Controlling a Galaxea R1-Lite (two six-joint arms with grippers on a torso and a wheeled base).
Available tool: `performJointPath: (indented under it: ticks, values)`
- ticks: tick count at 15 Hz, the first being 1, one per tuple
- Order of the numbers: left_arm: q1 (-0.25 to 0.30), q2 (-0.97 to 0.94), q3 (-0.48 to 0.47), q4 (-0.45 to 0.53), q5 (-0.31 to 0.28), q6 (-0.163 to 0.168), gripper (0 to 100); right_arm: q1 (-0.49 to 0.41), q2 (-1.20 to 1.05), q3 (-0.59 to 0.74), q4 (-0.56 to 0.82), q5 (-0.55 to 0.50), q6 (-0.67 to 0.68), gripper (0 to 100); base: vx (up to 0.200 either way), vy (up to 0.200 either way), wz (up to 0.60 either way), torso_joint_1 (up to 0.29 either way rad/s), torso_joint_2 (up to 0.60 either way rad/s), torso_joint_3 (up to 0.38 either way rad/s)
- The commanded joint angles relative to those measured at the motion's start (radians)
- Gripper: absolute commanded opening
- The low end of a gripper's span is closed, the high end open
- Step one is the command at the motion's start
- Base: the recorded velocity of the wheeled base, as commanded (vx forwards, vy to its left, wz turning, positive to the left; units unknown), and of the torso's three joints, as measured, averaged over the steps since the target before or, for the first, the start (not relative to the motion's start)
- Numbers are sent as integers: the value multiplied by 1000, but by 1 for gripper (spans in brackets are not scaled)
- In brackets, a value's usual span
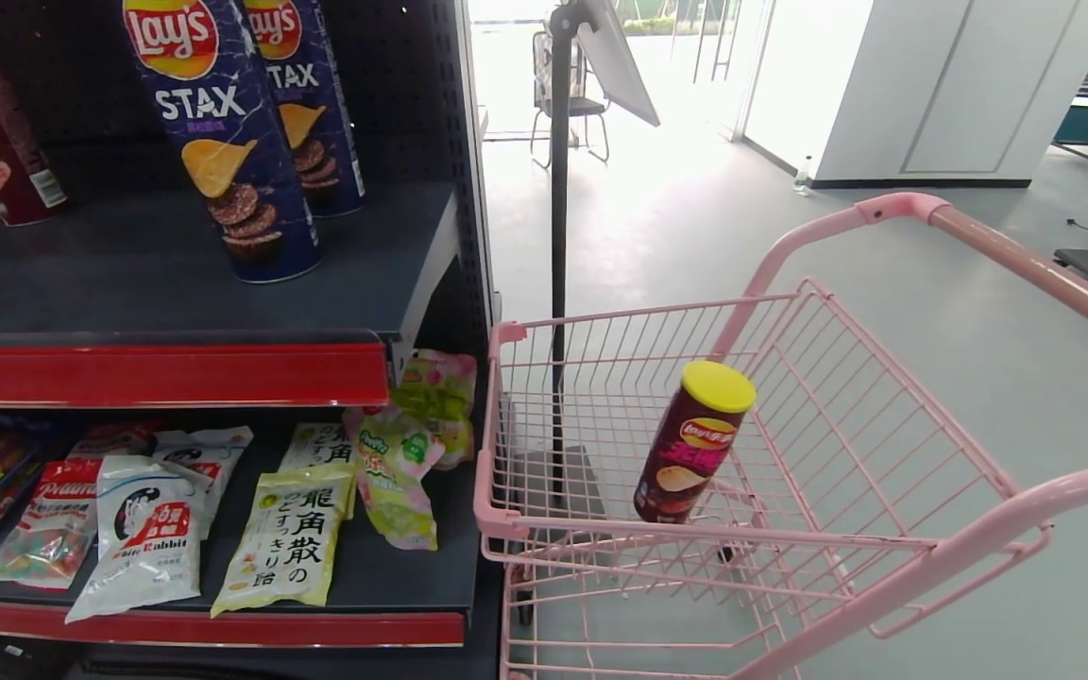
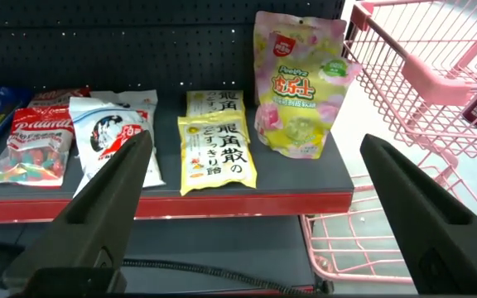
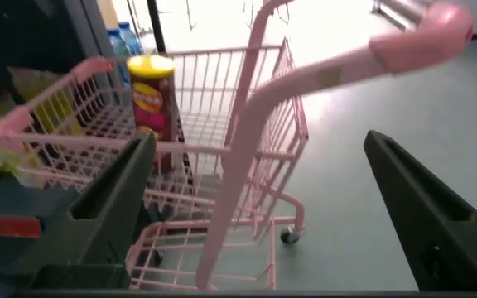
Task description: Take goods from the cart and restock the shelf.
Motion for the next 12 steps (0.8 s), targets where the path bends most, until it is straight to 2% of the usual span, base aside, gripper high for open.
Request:
performJointPath:
  ticks: [1, 2, 3, 4, 5, 6, 8, 9, 10, 11, 12]
  values:
    - [0, 1, 0, 0, 0, 0, 100, 74, 720, -742, -15, 98, 78, 100, 0, 0, 0, 0, 0, 0]
    - [0, 1, 0, 0, 0, 0, 100, 89, 844, -862, -31, 153, 60, 100, 0, 0, 0, 0, 0, 0]
    - [0, 1, 0, 0, 0, 0, 100, 89, 872, -877, -37, 166, 46, 100, 0, 0, 0, 0, 0, 0]
    - [0, 1, 0, 0, 0, 0, 100, 87, 987, -934, -77, 271, -52, 100, 0, 0, 0, 0, 0, 0]
    - [0, 1, 0, 0, 0, 0, 100, 83, 1014, -940, -80, 347, -71, 100, 0, 0, 0, 0, 0, 0]
    - [0, 1, 0, 0, 0, 0, 100, 66, 1053, -935, -74, 514, -109, 100, 0, 0, 0, 0, 0, 0]
    - [0, 1, 0, 0, 0, 0, 100, -29, 1151, -901, -72, 759, -207, 100, 0, 0, 0, 0, 0, 0]
    - [0, 1, 0, 0, 0, 0, 100, -81, 1214, -900, -78, 853, -278, 100, 0, 0, 0, 0, 0, 0]
    - [0, 1, 0, 0, 0, 0, 100, -81, 1214, -900, -78, 853, -278, 100, 0, 0, 0, 0, 0, 0]
    - [0, 1, 0, 0, 0, 0, 100, -135, 1341, -914, -69, 1020, -459, 100, 0, 0, 0, 0, 0, 0]
    - [0, 1, 0, 0, 0, 0, 100, -135, 1383, -921, -58, 1049, -499, 100, 0, 0, 0, 0, 0, 0]
